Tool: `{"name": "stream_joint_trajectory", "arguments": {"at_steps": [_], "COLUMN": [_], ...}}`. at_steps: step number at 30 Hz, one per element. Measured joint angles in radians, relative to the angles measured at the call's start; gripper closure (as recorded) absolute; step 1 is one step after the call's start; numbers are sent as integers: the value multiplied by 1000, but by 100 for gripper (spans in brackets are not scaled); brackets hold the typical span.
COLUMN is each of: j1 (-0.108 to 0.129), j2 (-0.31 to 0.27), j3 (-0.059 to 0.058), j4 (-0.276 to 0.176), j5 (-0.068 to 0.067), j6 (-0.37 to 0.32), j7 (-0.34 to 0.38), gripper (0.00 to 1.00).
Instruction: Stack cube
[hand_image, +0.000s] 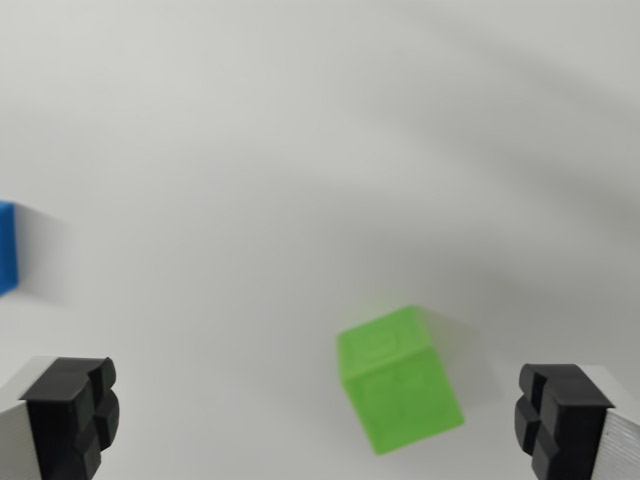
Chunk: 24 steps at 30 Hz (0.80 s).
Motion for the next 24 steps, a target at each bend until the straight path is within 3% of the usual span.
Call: {"name": "stream_joint_trajectory", "arguments": {"at_steps": [12, 24], "j1": [-48, -113], "j2": [45, 112], "j3": [-13, -15], "j4": [-55, -95], "j5": [14, 30], "j6": [89, 186], "j7": [-201, -424], "gripper": [0, 0]}}
